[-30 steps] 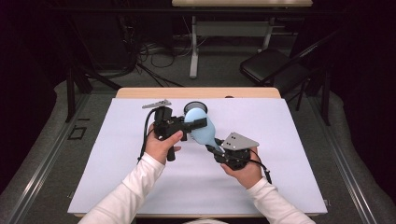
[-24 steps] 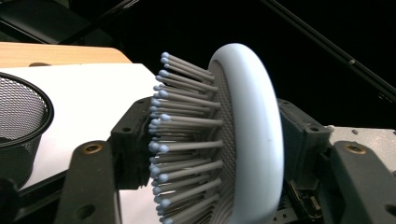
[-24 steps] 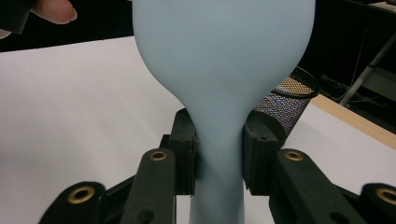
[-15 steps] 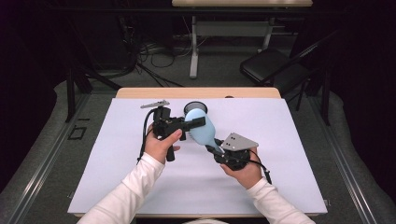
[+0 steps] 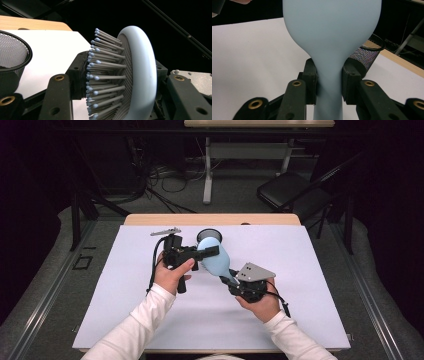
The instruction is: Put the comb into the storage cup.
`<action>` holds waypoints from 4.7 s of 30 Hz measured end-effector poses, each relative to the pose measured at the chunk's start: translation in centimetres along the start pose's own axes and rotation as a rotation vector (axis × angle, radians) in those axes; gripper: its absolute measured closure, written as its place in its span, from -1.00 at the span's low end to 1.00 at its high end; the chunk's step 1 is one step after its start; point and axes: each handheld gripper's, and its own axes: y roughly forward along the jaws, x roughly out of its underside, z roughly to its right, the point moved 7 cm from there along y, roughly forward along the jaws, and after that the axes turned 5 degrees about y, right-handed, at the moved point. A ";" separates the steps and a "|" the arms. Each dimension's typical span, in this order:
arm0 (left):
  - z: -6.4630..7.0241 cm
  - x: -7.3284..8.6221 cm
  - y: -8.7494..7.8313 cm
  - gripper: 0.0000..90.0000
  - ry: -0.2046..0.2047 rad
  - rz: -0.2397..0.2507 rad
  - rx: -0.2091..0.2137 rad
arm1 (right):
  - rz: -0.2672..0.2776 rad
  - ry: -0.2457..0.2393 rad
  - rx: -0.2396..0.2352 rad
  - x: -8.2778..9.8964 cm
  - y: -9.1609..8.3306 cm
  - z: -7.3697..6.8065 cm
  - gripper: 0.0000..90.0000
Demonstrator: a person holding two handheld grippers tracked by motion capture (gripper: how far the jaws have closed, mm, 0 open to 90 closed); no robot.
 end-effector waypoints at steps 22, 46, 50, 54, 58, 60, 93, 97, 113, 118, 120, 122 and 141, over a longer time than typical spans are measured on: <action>-0.2 -0.1 0.2 0.08 -0.033 -0.024 -0.026 | -0.008 0.028 -0.018 0.1 0.2 0.1 0.50; -1.8 -0.6 -0.3 0.08 -0.066 -0.023 -0.097 | -0.034 0.073 -0.046 0.4 0.6 0.3 0.18; -2.0 -0.7 -0.3 0.08 -0.067 -0.023 -0.113 | -0.037 0.076 -0.048 0.4 0.6 0.3 0.15; -2.3 -0.7 -0.4 0.08 -0.074 -0.026 -0.124 | -0.035 0.082 -0.049 0.4 0.6 0.3 0.14; -2.6 -0.9 -0.4 0.08 -0.079 -0.027 -0.142 | -0.039 0.092 -0.055 0.4 0.6 0.3 0.11; -2.8 -1.0 -0.5 0.08 -0.081 -0.029 -0.150 | -0.039 0.093 -0.056 0.3 0.6 0.2 0.10; -4.3 -3.1 -0.6 0.08 -0.032 -0.044 -0.227 | -0.020 0.082 -0.097 -1.0 0.3 1.0 -0.24; -4.4 -3.5 -0.6 0.08 -0.035 -0.044 -0.229 | 0.002 0.106 -0.117 -1.2 0.2 1.1 -0.39; -4.2 -5.2 -0.3 0.08 -0.014 -0.032 -0.244 | -0.030 0.118 -0.066 -1.3 0.0 1.8 -0.73; -4.0 -5.7 -0.3 0.08 -0.015 -0.029 -0.241 | -0.039 0.123 -0.052 -1.3 0.0 1.8 -0.81; -3.8 -6.0 -0.3 0.08 -0.013 -0.026 -0.240 | -0.049 0.116 -0.046 -1.2 0.0 1.9 -0.81; -3.6 -6.3 -0.4 0.08 -0.009 -0.022 -0.240 | -0.049 0.128 -0.053 -1.2 0.0 1.9 -0.81; -3.1 -8.9 -0.3 0.08 0.037 0.009 -0.270 | -0.058 0.102 -0.076 -1.5 -0.4 1.6 -1.00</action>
